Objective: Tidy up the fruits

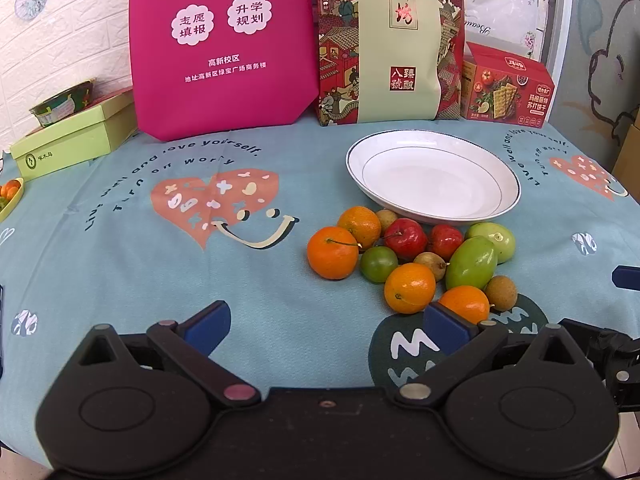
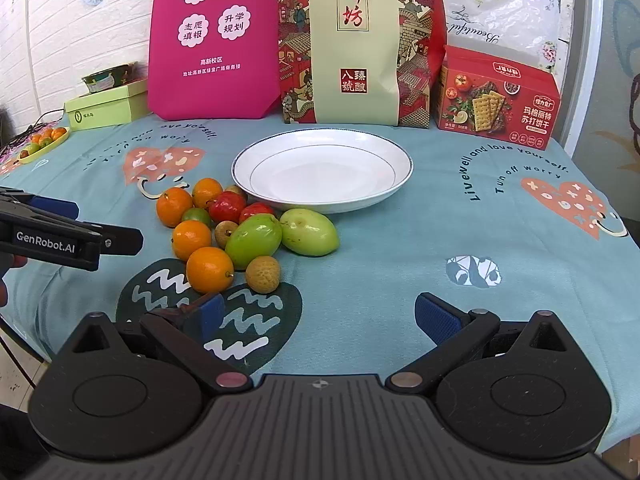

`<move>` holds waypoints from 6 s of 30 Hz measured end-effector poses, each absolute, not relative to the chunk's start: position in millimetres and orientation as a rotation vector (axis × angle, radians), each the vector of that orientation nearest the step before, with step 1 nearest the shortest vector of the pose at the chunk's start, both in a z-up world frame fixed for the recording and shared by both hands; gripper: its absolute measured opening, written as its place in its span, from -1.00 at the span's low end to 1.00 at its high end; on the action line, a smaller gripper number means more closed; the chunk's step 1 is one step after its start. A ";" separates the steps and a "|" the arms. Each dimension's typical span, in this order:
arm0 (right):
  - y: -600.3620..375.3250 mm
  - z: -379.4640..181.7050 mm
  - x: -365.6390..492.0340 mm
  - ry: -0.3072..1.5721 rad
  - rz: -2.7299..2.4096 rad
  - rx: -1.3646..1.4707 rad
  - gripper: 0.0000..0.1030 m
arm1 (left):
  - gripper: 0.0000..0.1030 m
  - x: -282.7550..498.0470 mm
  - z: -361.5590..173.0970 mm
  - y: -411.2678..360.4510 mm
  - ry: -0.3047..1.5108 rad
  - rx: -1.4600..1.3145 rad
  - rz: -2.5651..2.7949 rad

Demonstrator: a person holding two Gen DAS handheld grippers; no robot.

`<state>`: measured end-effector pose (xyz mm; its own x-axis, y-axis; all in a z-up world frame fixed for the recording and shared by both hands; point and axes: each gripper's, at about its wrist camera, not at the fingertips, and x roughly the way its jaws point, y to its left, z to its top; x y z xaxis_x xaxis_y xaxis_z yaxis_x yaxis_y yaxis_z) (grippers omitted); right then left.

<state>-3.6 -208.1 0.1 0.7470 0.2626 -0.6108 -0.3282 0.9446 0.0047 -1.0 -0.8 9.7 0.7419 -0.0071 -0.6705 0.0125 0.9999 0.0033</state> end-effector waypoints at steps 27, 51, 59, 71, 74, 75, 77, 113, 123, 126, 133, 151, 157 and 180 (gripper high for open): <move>-207.9 -2.9 -1.3 0.655 0.334 -0.083 1.00 | 1.00 -2.1 8.1 0.1 0.739 0.010 -0.010; -156.1 -13.6 1.2 0.656 0.577 -0.164 1.00 | 1.00 5.0 4.5 16.0 0.766 -0.087 -0.049; -148.5 -24.1 13.8 0.699 0.579 -0.132 0.76 | 1.00 11.3 2.2 18.6 0.776 -0.127 -0.146; -156.9 -27.2 24.1 0.682 0.580 -0.059 0.25 | 1.00 40.8 -5.9 -0.2 0.839 -0.141 -0.261; -165.5 -22.1 19.4 0.674 0.607 -0.038 0.25 | 1.00 46.4 -10.3 -3.7 0.854 -0.145 -0.283; -168.5 -19.3 17.4 0.665 0.615 -0.033 0.25 | 1.00 48.1 -11.7 -4.4 0.858 -0.155 -0.300; -172.6 -12.3 13.4 0.634 0.621 -0.040 0.25 | 1.00 49.5 -12.1 -7.2 0.857 -0.147 -0.305; -204.7 -28.3 176.8 0.603 0.393 -0.067 0.26 | 1.00 196.1 -2.3 -24.2 0.772 -0.090 -0.291; -202.9 -29.0 181.3 0.594 0.399 -0.097 0.35 | 1.00 197.1 -5.6 -24.5 0.764 -0.082 -0.290; -207.1 -22.2 171.2 0.568 0.400 -0.087 0.70 | 1.00 186.1 1.9 -23.1 0.744 -0.085 -0.282; -212.2 -8.7 125.0 0.505 0.384 -0.083 1.00 | 1.00 141.4 22.7 -14.4 0.692 -0.092 -0.250; -223.2 -11.3 31.0 0.573 0.365 -0.059 1.00 | 1.00 29.6 5.3 14.9 0.743 -0.125 -0.154; -222.6 -17.1 34.8 0.585 0.399 -0.084 0.77 | 1.00 27.6 -1.5 23.8 0.763 -0.133 -0.127; -210.3 -36.3 81.6 0.598 0.680 -0.215 0.62 | 1.00 77.5 -11.0 40.7 0.787 -0.160 -0.203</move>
<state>81.6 -210.3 -36.3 0.6192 0.5261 -0.5830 -0.6456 0.7637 0.0036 77.5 40.7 -11.0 0.6881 -0.2399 -0.6848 0.1211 0.9685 -0.2176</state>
